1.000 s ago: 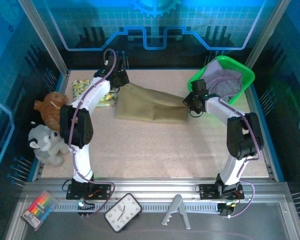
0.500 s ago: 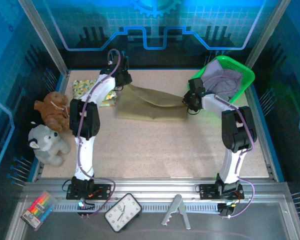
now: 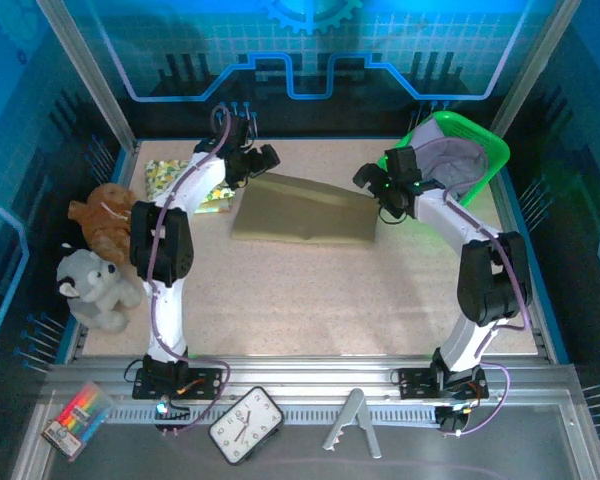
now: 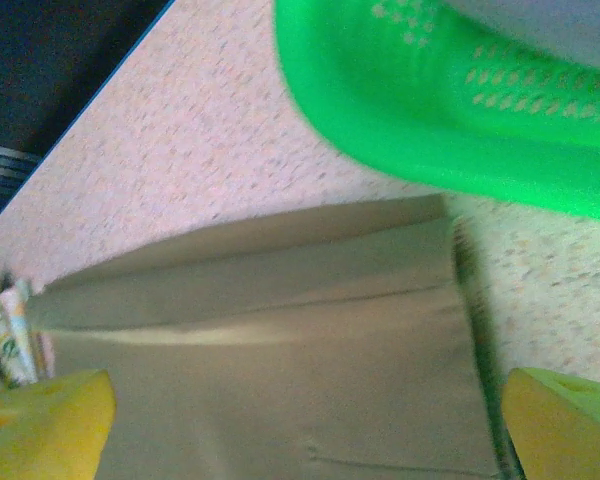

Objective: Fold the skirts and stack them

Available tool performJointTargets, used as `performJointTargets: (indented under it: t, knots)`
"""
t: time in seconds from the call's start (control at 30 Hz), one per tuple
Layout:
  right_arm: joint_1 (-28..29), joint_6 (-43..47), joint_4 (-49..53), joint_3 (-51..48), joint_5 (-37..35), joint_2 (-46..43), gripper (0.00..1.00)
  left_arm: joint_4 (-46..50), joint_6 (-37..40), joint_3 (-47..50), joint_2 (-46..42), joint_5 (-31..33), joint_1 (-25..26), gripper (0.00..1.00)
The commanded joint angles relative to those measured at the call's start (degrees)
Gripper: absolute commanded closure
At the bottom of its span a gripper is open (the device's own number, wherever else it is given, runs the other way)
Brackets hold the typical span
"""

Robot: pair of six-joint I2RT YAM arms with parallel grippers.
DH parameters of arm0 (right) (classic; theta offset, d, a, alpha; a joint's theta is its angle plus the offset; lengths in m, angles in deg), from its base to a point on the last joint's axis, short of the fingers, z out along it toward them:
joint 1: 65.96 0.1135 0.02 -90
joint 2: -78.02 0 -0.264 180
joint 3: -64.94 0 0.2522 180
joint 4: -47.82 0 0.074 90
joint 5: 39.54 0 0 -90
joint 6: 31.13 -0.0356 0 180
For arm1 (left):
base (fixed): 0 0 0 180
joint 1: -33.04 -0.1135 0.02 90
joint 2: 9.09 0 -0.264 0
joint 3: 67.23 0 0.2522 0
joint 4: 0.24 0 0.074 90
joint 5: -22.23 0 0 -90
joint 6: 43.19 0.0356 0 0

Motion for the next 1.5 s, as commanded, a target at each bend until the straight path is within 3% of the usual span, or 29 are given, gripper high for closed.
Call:
performJointTargets:
  t: [0.0,0.17,0.37,0.5,0.73,1.0,1.23,1.33,1.47]
  knots:
    - [1.7,2.3,0.1,1.5,4.8,2.5,0.0,-5.1,-4.3,3.2,-1.6,-10.9,0.6,0.01]
    - [2.5,2.7,-1.0,5.8,9.6,10.1,0.0,-6.8,-6.3,1.4,3.2,-12.4,0.5,0.01]
    - [2.9,6.5,0.7,13.8,7.2,20.2,0.0,-6.6,-6.1,-4.9,12.5,-11.7,0.3,0.01]
    - [3.3,8.2,5.3,18.2,7.4,25.0,0.0,-7.3,-6.1,-3.9,15.0,-11.8,0.4,0.01]
    - [4.2,10.5,7.5,10.8,10.3,21.5,0.0,-13.3,-7.2,14.1,7.1,-11.1,1.3,0.01]
    - [4.2,14.1,7.5,-3.5,13.8,11.0,0.0,-21.3,-11.2,39.8,-9.8,-10.6,5.5,0.01]
    - [4.7,11.6,8.0,-3.7,16.2,2.2,0.0,-17.5,-11.1,40.2,-20.0,-10.6,6.7,0.01]
    - [5.2,9.4,5.7,-2.4,16.0,2.3,0.0,-19.1,-11.8,37.4,-18.8,-13.5,6.8,0.01]
    - [5.1,7.3,4.3,0.5,14.2,6.7,0.0,-19.3,-12.4,32.5,-12.3,-12.2,6.6,0.01]
